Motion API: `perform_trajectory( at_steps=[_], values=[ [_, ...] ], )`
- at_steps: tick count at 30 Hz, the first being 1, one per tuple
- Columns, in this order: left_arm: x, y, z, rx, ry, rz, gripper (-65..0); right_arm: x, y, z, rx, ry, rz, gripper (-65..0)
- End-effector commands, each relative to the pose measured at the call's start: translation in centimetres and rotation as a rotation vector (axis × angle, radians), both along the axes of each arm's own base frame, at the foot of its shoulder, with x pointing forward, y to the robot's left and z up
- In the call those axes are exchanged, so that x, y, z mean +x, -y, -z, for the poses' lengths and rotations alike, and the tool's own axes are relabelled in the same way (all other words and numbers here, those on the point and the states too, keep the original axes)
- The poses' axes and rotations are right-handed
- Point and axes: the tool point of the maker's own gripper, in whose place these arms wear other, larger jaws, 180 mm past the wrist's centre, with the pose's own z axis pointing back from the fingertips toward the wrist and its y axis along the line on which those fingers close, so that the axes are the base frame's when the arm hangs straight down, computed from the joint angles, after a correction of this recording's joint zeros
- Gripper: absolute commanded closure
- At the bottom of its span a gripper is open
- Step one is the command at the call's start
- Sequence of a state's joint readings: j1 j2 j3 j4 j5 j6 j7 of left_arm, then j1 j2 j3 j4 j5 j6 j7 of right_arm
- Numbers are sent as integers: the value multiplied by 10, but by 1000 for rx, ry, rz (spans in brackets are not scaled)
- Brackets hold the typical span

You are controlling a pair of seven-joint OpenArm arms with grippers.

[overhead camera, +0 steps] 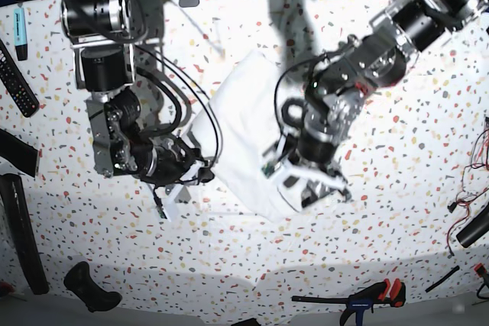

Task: Fold the T-shirt properly
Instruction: 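Grasp the shirt with both grippers and lift it, then lay the shirt back down mid-table and open both grippers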

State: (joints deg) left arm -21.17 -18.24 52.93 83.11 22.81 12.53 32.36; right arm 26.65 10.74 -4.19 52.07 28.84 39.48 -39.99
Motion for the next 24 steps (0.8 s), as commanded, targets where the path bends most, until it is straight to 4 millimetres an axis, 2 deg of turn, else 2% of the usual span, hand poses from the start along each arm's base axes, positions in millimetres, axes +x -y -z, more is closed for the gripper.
perform_trajectory(
  at_steps=[1, 3, 5, 7, 9, 13, 19, 24],
  values=[
    [15, -2, -30, -10, 77, -20, -324, 12, 4, -16, -3, 43, -4, -221],
    [24, -12, -41, -1, 70, -85, -324, 12, 7, -15, -7, 43, -2, -221],
    [28, -31, -46, -49, 3, -227, -324, 12, 9, -16, -10, 44, 0, -221],
    [26, -48, -47, -91, -78, -346, -324, 12, 9, -17, -3, 46, 2, -221],
    [21, -52, -51, -107, -86, -360, -324, 13, 8, -19, 12, 47, 5, -221],
    [-4, -38, -43, -169, -158, -304, -324, 13, 8, -19, 11, 46, 5, -221],
    [-63, -4, -34, -266, -237, -194, -324, 13, 11, -18, 6, 46, 7, -221],
    [-106, 8, -10, -310, -332, -169, -324, 9, 11, -16, -8, 25, -4, -221]
  ],
)
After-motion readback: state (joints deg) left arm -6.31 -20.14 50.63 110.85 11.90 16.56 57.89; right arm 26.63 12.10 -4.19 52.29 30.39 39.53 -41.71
